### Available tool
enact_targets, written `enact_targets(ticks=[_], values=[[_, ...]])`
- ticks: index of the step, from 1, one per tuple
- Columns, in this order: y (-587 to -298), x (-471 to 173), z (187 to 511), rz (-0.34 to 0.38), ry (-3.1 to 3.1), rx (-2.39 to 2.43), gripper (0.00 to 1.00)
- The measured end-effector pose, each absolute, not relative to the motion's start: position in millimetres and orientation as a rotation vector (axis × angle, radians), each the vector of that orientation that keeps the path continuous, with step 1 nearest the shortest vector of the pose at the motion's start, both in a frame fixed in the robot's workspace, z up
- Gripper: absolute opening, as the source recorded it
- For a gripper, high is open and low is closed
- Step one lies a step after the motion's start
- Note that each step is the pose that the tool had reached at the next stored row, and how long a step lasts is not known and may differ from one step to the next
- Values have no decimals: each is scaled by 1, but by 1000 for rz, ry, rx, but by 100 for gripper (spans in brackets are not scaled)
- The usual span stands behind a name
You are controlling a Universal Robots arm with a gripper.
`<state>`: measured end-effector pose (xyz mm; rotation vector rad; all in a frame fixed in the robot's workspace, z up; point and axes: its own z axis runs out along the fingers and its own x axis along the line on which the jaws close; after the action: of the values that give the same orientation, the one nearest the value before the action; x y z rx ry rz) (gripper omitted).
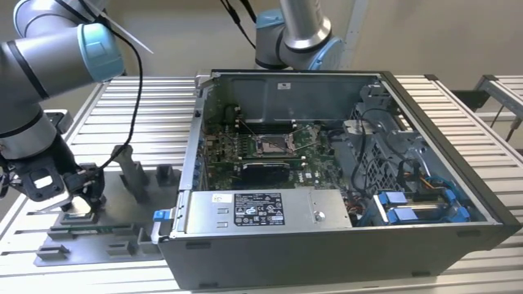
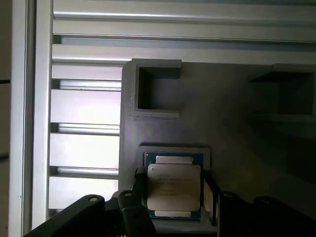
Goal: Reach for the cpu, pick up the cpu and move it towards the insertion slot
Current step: 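Pick up the cpu and move it towards the insertion slot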
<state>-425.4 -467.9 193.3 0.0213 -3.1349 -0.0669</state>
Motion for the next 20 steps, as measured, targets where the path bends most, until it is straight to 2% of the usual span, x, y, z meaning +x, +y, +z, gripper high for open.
enact_targets(ticks=[6, 20], values=[[-468, -425, 220, -67, -3135, 21, 0], [-468, -426, 250, -67, -3135, 21, 0]])
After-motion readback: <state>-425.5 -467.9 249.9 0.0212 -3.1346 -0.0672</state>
